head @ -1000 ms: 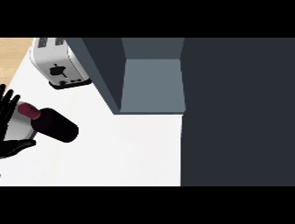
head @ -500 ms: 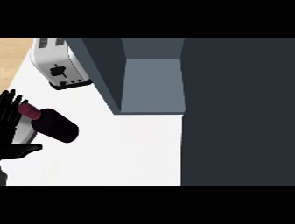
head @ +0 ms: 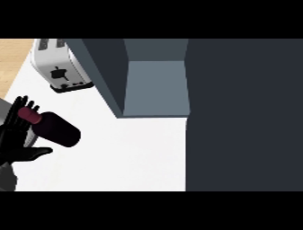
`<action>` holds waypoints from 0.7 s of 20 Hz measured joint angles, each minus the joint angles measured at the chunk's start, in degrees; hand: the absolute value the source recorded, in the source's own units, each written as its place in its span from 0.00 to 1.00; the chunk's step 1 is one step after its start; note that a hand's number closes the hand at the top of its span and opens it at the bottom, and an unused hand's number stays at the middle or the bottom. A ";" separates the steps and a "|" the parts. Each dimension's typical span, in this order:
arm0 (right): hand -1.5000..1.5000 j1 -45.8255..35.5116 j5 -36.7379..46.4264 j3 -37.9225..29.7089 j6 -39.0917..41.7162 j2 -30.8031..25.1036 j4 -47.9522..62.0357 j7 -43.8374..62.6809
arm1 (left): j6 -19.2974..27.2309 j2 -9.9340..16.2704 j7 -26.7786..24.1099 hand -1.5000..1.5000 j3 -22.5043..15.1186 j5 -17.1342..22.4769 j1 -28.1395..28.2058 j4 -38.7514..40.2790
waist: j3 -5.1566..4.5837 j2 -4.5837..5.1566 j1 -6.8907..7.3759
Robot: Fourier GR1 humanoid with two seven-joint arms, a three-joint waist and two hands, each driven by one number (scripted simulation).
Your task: Pick up the wine, place it into the cabinet and close the cabinet
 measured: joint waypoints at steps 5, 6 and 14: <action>0.00 0.52 0.21 0.96 0.06 0.57 -0.21 -0.29 | -0.62 0.96 -5.68 0.00 -0.01 -2.34 -4.35 11.05 | -0.14 0.12 -0.19; 0.00 -0.19 0.71 1.46 -0.37 0.73 0.06 0.02 | -0.50 0.87 -6.80 0.00 -0.19 -2.95 -5.02 13.17 | -0.19 0.17 -0.16; 0.00 -0.26 0.91 0.91 0.17 0.57 0.10 -0.24 | -0.17 1.34 -14.91 0.00 -0.84 -6.25 -9.69 27.12 | -0.41 0.34 -0.25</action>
